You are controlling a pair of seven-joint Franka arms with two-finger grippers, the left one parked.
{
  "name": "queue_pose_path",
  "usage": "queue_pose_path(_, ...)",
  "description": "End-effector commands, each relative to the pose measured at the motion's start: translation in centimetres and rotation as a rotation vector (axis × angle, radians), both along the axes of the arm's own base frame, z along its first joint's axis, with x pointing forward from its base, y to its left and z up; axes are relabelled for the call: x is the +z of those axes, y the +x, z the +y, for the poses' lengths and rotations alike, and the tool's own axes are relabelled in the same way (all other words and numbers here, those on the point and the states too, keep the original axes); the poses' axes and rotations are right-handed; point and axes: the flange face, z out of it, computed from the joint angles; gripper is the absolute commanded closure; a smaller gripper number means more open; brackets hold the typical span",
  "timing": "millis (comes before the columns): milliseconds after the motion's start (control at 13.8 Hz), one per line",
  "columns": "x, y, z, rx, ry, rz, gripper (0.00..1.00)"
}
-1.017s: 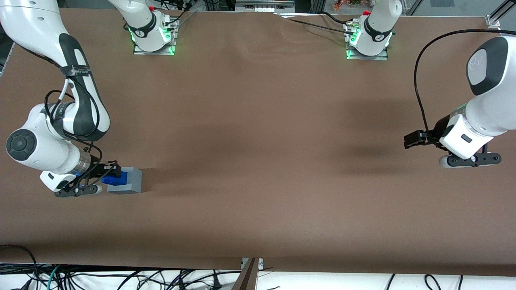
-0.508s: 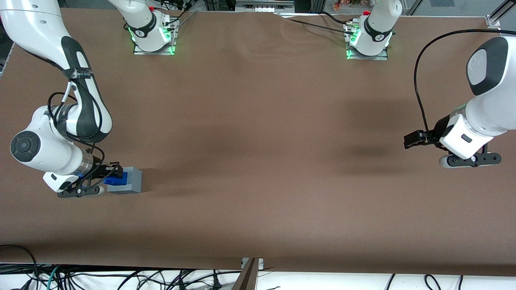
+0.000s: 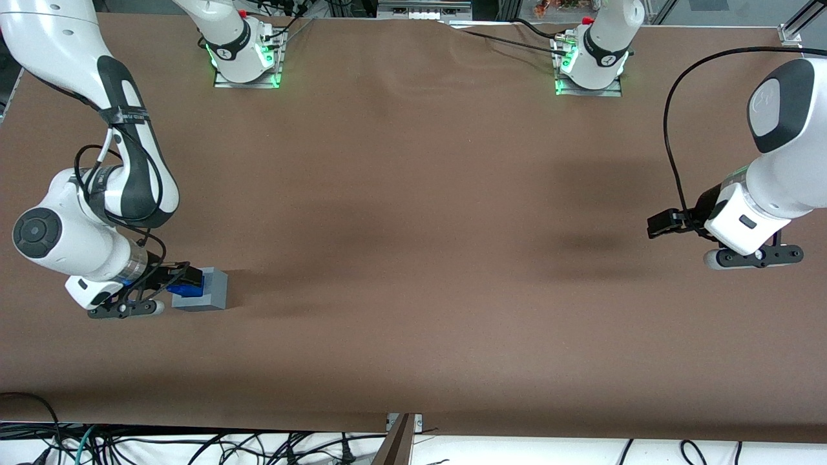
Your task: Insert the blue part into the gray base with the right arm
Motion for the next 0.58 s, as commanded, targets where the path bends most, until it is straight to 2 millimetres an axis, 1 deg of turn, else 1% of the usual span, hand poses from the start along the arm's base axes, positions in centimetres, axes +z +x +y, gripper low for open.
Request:
queue_pose_path(0,7.1,-1.7,0.8,-0.01,0.005,0.002,0.01)
queue_pose_path(73,10.0,-2.7,1.6,0.0,0.007,0.011,0.01)
queue_pose_path(145,12.9,-3.8,1.7,0.002,0.004,0.02,0.01)
queue_pose_path(291,18.7,-6.9,1.8,0.002,-0.004,0.05,0.01)
queue_pose_path(436,22.9,-9.3,1.8,0.002,-0.008,0.06,0.01)
queue_pose_path(508,24.0,-10.1,1.7,-0.001,-0.009,0.067,0.01)
